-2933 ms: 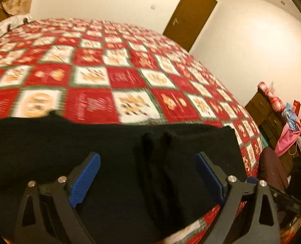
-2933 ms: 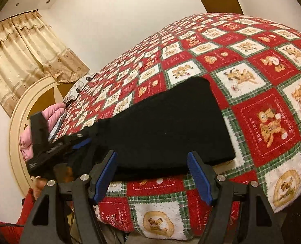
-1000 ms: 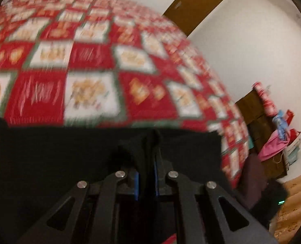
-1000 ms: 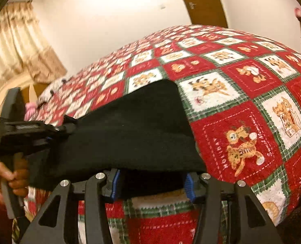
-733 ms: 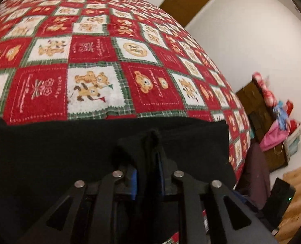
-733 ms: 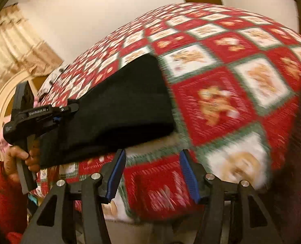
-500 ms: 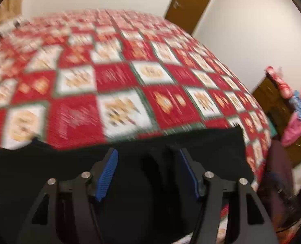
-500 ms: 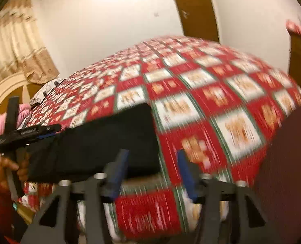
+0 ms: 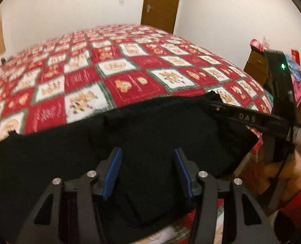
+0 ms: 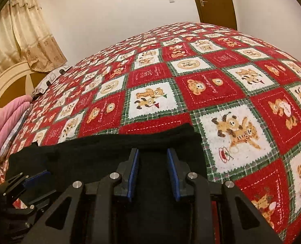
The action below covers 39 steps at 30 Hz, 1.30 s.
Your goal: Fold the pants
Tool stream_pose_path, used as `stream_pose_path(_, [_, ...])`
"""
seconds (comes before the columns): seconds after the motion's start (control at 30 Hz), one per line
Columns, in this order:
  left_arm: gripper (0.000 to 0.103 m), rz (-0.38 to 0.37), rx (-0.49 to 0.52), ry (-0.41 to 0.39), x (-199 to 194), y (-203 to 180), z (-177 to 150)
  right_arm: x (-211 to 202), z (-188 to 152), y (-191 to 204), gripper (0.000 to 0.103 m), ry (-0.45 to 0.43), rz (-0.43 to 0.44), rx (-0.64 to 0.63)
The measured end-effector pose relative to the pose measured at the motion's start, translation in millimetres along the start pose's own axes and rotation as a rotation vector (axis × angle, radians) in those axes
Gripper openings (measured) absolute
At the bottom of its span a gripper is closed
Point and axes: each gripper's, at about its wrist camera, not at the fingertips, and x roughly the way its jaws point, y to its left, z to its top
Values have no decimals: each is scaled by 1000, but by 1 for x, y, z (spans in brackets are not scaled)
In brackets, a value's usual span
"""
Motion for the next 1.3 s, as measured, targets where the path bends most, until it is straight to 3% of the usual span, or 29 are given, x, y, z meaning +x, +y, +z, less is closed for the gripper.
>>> stream_pose_path(0.07, [56,47,23,6,-7,3,0,-5,-1,1,32,1,-9,-11])
stream_pose_path(0.13, [56,63,7,-36,-27,18,-2,-23,-3,3,32,-22,16,46])
stream_pose_path(0.17, [58,64,-14,-61,-38,29,-5,-32,-5,6,32,-47,49,68])
stream_pose_path(0.2, [67,75,-45,-86,-51,43,-10,-44,-9,11,34,-82,84,79])
stream_pose_path(0.27, [78,133,-125,-133,-75,75,-24,-67,-22,28,61,-147,113,65])
stream_pose_path(0.3, [78,166,-164,-150,-87,89,-32,-76,-32,38,66,-175,125,58])
stream_pose_path(0.43, [78,359,-426,-216,-142,168,-79,-75,-57,76,67,-117,212,26])
stream_pose_path(0.47, [78,387,-494,-238,-153,183,-90,-69,-61,90,67,-72,251,-4])
stream_pose_path(0.57, [78,440,-736,-288,-181,229,-131,-66,-70,119,67,-48,296,-64])
stream_pose_path(0.67, [78,418,-891,-262,-179,257,-159,-66,-80,146,67,-17,341,-123])
stream_pose_path(0.73, [78,364,-961,-256,-168,270,-168,-69,-85,158,66,-13,346,-171])
stream_pose_path(0.8, [78,324,-1004,-273,-157,276,-170,-72,-90,166,66,-16,341,-203])
stream_pose_path(0.93, [78,351,-997,-318,-153,279,-164,-80,-91,164,66,-27,332,-210])
stream_pose_path(1.03, [80,328,-1053,-349,-154,283,-167,-80,-92,157,66,-22,331,-175])
stream_pose_path(1.07, [79,320,-1066,-360,-155,283,-168,-79,-92,154,66,-17,330,-159])
stream_pose_path(1.13, [65,329,-1070,-363,-157,284,-170,-76,-92,152,66,-3,333,-138])
stream_pose_path(1.17, [50,346,-1072,-357,-158,284,-172,-75,-92,150,66,3,334,-128])
stream_pose_path(1.2, [41,353,-1080,-356,-160,285,-175,-75,-92,149,66,4,334,-123])
stream_pose_path(1.27, [22,314,-1108,-393,-163,289,-183,-75,-91,145,66,1,330,-108])
stream_pose_path(1.3, [20,284,-1123,-401,-164,290,-184,-75,-90,143,66,0,328,-101])
